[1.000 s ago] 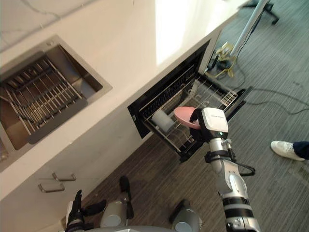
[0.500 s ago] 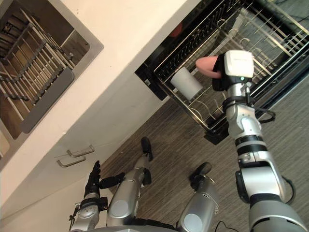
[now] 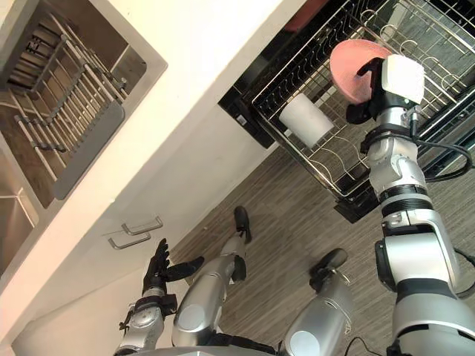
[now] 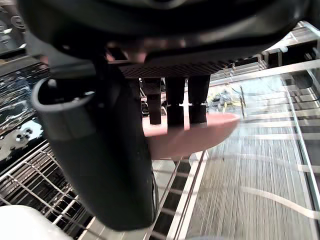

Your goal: Walk over to the sink, pick up the cup, carry it to the dishwasher, place the cup inside the dishwasher, then close the dishwasher door

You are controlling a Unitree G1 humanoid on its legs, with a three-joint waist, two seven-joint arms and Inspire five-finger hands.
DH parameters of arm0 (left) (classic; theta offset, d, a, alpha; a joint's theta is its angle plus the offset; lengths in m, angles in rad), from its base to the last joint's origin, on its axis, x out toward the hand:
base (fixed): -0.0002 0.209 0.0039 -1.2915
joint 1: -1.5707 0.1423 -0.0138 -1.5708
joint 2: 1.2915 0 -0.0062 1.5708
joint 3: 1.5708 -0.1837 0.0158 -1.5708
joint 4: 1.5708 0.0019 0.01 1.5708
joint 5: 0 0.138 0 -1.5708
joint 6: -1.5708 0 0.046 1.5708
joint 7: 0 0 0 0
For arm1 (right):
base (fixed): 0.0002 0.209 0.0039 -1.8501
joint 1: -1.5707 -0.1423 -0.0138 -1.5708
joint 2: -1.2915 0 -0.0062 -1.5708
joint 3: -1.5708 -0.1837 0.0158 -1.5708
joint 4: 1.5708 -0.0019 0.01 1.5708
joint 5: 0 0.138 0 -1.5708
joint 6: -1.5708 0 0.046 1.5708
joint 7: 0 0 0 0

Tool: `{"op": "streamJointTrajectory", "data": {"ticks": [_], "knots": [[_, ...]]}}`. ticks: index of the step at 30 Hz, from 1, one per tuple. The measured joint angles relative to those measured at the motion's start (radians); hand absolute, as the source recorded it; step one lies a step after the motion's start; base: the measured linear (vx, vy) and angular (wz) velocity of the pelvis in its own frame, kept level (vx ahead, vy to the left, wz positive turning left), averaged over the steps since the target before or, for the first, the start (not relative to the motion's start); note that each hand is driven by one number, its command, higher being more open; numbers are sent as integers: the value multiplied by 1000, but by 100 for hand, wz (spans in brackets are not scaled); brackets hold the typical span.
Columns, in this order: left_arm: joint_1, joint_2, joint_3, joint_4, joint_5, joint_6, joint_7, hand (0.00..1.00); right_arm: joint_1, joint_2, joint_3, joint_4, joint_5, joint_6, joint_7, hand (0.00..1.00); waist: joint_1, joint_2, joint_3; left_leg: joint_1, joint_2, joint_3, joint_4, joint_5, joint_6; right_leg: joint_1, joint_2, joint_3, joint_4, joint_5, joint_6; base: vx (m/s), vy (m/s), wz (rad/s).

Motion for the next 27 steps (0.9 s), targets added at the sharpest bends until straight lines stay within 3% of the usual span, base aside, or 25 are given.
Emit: {"op": "streamJointTrajectory", "data": {"ticks": [13, 17, 18, 20, 27], "knots": [[-1, -12, 7, 20, 8, 41, -19, 100, 142, 127, -155, -246, 98, -97, 30, 100, -24, -9, -20, 109, 12, -1, -6, -10, -3, 117, 19, -5, -30, 3, 6, -56, -47, -4], [-1, -9, 27, 51, 14, 45, -10, 100, 255, 168, -228, -331, 146, -97, 33, 100, -32, -49, -58, 144, 22, -3, -6, -20, -3, 170, 33, -18, -62, 10, 16, 15, -53, -1], [-1, -9, 27, 51, 14, 45, -10, 100, 255, 168, -228, -331, 146, -97, 33, 100, -32, -49, -58, 144, 22, -3, -6, -20, -3, 170, 33, -18, -62, 10, 16, 43, -56, 2], [0, -6, 42, 77, 54, 48, -5, 100, 330, 209, -299, -420, 203, -96, 33, 100, -47, -82, -92, 172, 28, -2, -6, -26, -9, 216, 48, -28, -96, 19, 22, 50, -62, -2], [33, -6, 97, 124, 91, 45, 39, 100, 634, 394, -458, -786, 321, -114, 55, 100, -81, -145, -198, 240, 60, 8, -7, -57, -33, 306, 107, -33, -176, 28, 23, 34, -53, -10]]}}
